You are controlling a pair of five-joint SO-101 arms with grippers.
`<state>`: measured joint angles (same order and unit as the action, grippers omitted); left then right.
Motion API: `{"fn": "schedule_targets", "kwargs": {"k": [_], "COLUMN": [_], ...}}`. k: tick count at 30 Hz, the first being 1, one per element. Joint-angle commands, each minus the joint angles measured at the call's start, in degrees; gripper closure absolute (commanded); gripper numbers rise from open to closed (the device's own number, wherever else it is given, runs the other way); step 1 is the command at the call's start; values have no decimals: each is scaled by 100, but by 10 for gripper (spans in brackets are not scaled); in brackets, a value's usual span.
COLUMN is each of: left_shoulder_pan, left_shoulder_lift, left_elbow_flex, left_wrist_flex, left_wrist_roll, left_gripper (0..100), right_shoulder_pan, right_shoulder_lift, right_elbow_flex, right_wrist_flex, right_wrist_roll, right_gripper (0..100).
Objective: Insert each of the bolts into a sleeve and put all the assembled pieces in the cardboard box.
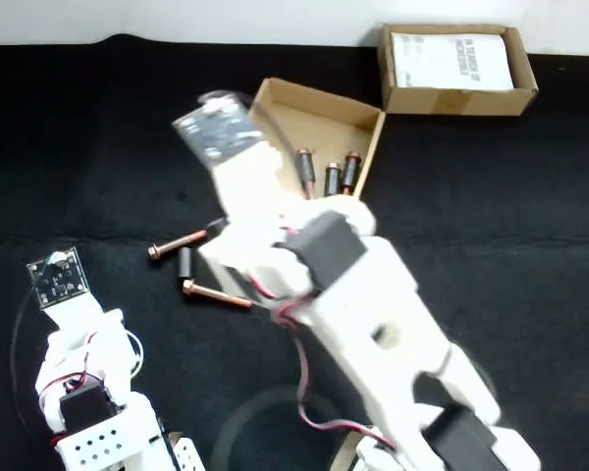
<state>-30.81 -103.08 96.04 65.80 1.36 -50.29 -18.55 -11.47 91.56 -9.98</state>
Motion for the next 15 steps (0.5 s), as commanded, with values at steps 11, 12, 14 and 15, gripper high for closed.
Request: {"fn": "schedule_targets", "kwargs": {"k": [11,12,14,15], "left_shoulder_pan": [1191,1279,1464,1543], "left_shoulder_lift": [22,22,40,136], "left_elbow_flex": [-1745,-1833,-2018,-2123], "left_wrist_flex": [1029,1029,1037,1037], "left_wrist_roll": [396,396,396,396], "left_gripper": [990,990,990,990], "right_shoulder_pan": [1156,1174,1279,1323], "right_shoulder_lift": [-1956,-2018,-2176,-2264], "right_elbow_flex": [-224,-180,40,215], "right_wrist_flex": [752,804,831,831], "right_wrist_roll": [-580,-580,-580,-580], "right_gripper": [992,992,992,992]}}
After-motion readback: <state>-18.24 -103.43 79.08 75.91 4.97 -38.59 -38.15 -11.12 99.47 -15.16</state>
